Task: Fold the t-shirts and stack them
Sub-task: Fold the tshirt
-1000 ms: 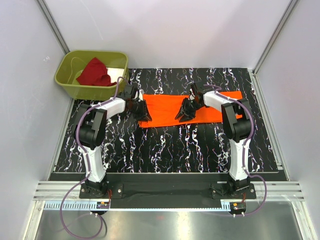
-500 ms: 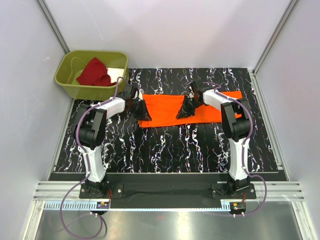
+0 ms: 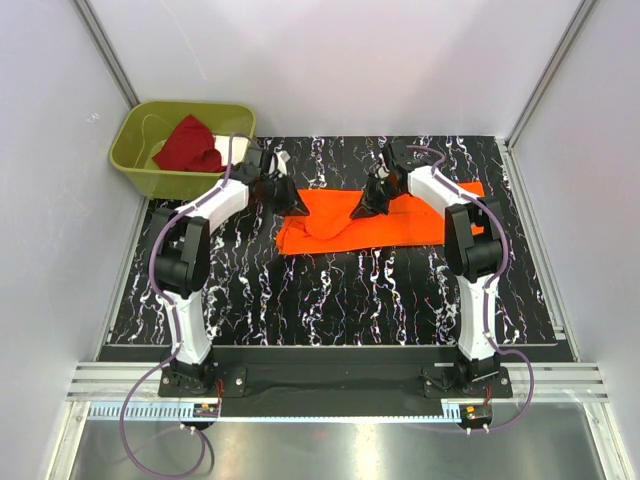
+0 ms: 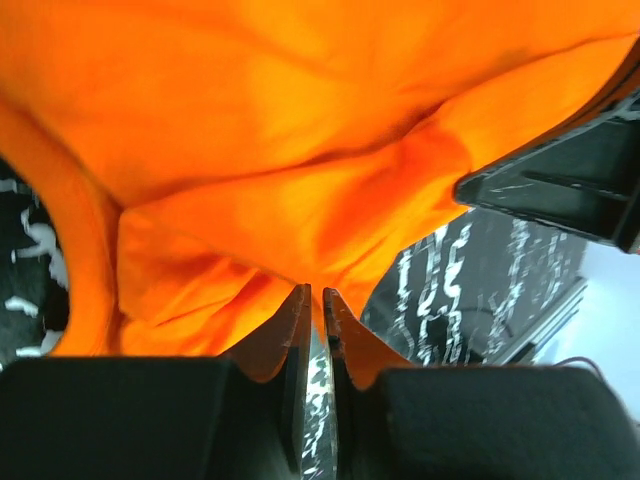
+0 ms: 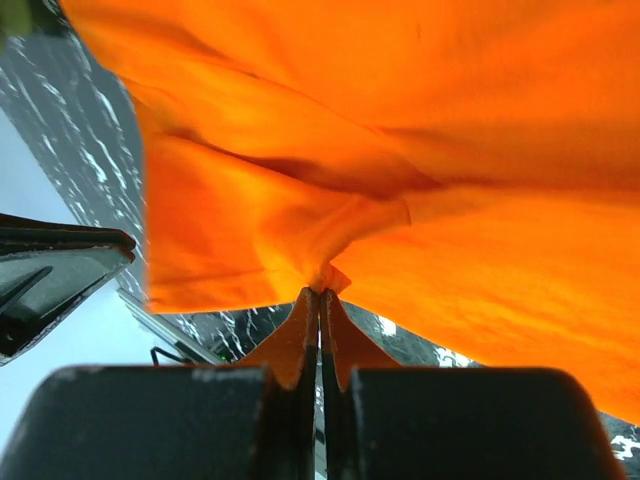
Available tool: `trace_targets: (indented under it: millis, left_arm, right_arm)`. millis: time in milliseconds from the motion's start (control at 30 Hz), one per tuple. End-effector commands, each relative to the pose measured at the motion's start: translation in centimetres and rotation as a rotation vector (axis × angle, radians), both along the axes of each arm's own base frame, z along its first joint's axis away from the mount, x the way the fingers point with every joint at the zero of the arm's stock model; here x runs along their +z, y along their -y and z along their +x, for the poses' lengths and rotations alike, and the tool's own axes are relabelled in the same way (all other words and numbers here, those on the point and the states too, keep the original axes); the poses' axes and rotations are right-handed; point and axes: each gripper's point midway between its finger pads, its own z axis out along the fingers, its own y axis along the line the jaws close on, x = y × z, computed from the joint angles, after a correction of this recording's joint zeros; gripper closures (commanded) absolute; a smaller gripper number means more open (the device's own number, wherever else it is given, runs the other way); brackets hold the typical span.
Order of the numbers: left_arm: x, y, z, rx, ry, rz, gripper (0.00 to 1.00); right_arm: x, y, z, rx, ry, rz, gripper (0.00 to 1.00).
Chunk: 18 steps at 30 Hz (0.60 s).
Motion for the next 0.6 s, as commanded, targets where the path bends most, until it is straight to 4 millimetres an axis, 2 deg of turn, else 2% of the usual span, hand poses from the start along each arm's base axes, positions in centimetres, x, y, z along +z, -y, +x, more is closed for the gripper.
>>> trace_targets:
  millis: [0, 133, 200, 333, 467, 567]
  left_arm:
    - [1.8, 0.2, 2.3, 0.015, 0.038, -0.058, 0.86]
    - [1.3, -0.3, 3.7, 0.042, 0.031, -0.071, 0.86]
    - [1.5, -0.5, 4.6, 0.061, 0.037, -0.092, 0.86]
    - [1.5, -0.7, 5.0, 0.066, 0.020, -0.116, 0.86]
    - [2.0, -0.8, 3.8, 0.052, 0.041, -0.088, 0.70]
    - [1.8, -0.7, 2.2, 0.017, 0.044, -0.039, 0.69]
  right_arm:
    - [1.0, 0.4, 1.9, -0.014, 0.035, 0.004, 1.00]
    - [0.5, 0.4, 2.9, -0.017, 0.027, 0.018, 1.00]
    - [1.0, 0.3, 3.7, -0.030, 0.036, 0.038, 1.00]
    - [0.8, 0.4, 4.8, -0.056, 0.017, 0.078, 1.00]
    - [0.9, 0.1, 5.6, -0.067, 0.020, 0.108, 1.00]
    - [0.4, 0.0, 6.4, -0.103, -0.002, 0.143, 0.96]
